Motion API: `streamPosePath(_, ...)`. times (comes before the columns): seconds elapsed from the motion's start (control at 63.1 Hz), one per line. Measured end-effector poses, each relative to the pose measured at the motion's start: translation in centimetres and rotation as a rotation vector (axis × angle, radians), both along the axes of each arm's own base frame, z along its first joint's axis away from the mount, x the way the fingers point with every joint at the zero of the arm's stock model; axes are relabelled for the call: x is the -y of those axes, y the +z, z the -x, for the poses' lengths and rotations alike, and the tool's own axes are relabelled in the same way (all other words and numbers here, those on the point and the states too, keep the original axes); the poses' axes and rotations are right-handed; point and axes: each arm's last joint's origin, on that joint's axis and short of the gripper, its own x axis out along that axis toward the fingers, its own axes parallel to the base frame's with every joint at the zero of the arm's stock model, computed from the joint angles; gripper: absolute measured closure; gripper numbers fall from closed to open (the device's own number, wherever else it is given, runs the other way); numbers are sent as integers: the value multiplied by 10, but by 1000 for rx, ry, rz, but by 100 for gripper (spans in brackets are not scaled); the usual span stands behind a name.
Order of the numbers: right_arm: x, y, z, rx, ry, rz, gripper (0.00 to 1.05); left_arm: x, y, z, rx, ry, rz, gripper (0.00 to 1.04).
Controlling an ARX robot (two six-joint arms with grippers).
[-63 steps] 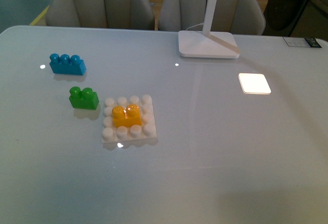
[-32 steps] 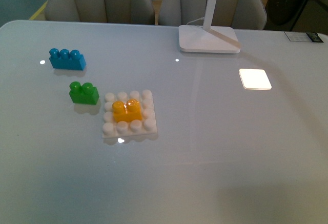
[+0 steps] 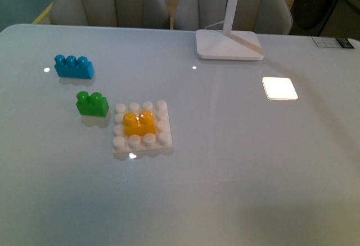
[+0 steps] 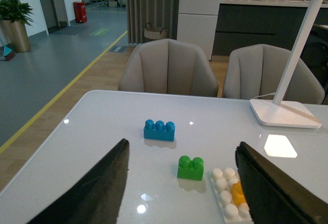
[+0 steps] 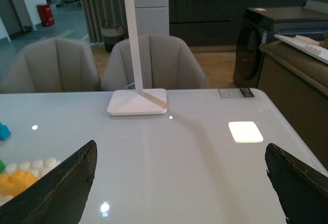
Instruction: Insert yellow block into base center
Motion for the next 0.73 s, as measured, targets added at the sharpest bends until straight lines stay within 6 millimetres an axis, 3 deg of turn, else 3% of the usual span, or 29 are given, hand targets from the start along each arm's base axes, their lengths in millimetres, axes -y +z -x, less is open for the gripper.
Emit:
streamPosePath(0.174, 0, 0, 0, 0, 0, 0, 9, 0, 0, 0, 0, 0, 0, 6)
streamPosePath(0.729, 0, 0, 0, 0, 0, 0, 9, 0, 0, 0, 0, 0, -3, 7)
